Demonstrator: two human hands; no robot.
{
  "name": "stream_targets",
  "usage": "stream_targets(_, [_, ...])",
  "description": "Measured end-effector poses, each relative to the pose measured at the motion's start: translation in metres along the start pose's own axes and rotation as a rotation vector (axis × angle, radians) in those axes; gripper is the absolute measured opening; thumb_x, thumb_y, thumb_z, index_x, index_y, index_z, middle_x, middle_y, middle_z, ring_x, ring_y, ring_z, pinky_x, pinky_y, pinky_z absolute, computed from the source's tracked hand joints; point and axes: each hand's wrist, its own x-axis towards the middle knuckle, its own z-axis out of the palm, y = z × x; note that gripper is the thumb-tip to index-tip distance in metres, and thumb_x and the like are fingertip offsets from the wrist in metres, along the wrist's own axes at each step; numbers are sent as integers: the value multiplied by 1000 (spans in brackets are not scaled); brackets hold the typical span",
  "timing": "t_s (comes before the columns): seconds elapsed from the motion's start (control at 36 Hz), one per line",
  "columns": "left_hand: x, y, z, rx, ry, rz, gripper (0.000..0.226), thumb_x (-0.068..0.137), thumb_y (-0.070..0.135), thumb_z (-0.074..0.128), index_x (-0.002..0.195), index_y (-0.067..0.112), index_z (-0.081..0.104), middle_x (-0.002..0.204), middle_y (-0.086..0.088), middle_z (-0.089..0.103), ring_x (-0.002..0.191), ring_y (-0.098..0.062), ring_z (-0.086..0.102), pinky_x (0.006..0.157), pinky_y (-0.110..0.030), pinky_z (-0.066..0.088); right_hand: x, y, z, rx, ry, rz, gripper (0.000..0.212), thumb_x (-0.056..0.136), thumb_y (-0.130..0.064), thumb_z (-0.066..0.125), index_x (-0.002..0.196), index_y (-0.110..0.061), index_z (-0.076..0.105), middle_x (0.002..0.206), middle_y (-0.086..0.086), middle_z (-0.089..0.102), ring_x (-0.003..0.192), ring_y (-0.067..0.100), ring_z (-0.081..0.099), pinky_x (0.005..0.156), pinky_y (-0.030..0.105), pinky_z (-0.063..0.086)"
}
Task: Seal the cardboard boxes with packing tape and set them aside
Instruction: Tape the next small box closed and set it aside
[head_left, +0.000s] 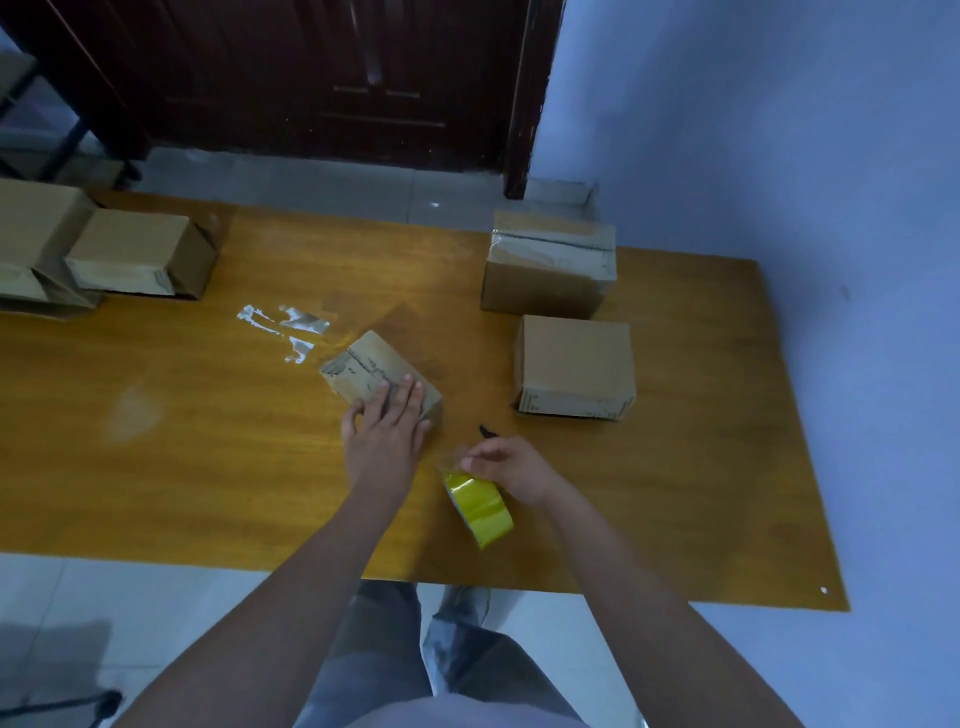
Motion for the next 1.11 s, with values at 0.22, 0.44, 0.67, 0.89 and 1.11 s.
stream_targets(0.22, [-4, 6, 10, 68, -18, -15, 50, 93, 30, 52, 139, 13, 47, 145, -3, 47, 128, -24, 38, 96, -45, 29, -10, 6, 0, 77, 97, -62, 14, 87, 0, 62, 97, 7, 68, 100, 13, 68, 82, 1, 62, 77, 11, 46])
stream_targets(0.44, [-1, 34, -26, 1, -256, -224, 72, 84, 58, 35, 135, 11, 52, 125, -15, 53, 103, -34, 49, 82, -42, 38, -17, -19, -21, 166, 189, -102, 8, 87, -4, 62, 85, -6, 70, 108, 1, 63, 95, 5, 60, 80, 17, 46])
stream_targets(0.67, [27, 27, -78, -706, -311, -12, 74, 79, 79, 28, 110, 22, 62, 107, 10, 52, 103, -10, 41, 90, -32, 32, -23, -66, -25, 151, 118, -159, 8, 89, -8, 60, 87, -9, 68, 108, -8, 62, 98, 6, 58, 80, 21, 46])
stream_targets(0.89, [66, 16, -95, -889, -296, 30, 35, 91, 26, 63, 62, 30, 44, 58, 4, 45, 59, -15, 42, 57, -41, 37, -33, -106, -15, 76, 213, -167, 16, 95, -23, 55, 104, -16, 67, 101, -9, 63, 94, 10, 58, 77, 19, 45])
stream_targets(1.11, [102, 5, -102, -981, -458, -256, 33, 96, 22, 55, 66, 12, 44, 70, -21, 55, 65, -34, 56, 61, -43, 48, -49, -123, -3, 197, 366, -133, 29, 96, -42, 46, 111, -21, 59, 104, -7, 65, 86, -1, 62, 64, 7, 45])
